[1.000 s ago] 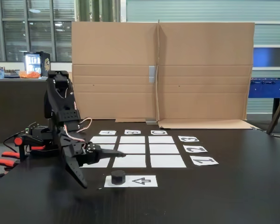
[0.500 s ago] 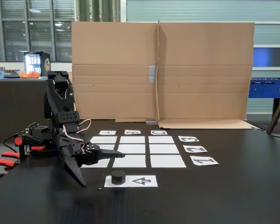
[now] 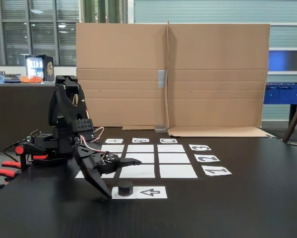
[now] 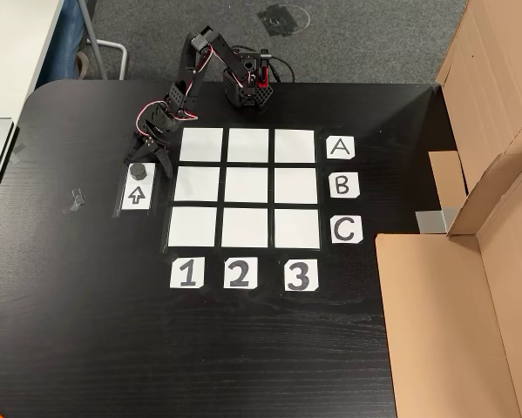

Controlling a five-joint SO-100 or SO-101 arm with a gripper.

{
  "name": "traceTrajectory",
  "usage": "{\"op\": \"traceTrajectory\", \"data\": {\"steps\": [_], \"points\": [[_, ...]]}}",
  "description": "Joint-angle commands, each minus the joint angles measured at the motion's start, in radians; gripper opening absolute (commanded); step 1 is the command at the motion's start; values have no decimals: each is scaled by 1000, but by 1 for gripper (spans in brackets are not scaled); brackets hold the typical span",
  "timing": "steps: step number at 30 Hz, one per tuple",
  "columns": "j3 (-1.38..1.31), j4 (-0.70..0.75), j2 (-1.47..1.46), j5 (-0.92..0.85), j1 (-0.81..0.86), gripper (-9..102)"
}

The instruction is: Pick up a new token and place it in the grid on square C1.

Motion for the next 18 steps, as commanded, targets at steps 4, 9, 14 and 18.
{"op": "traceTrajectory", "data": {"steps": [4, 9, 14, 18], "points": [[2, -32, 46, 11, -31, 80], [-3, -37, 43, 11, -32, 80], [-9, -67, 21, 11, -21, 77], [-11, -94, 11, 8, -14, 53]]}}
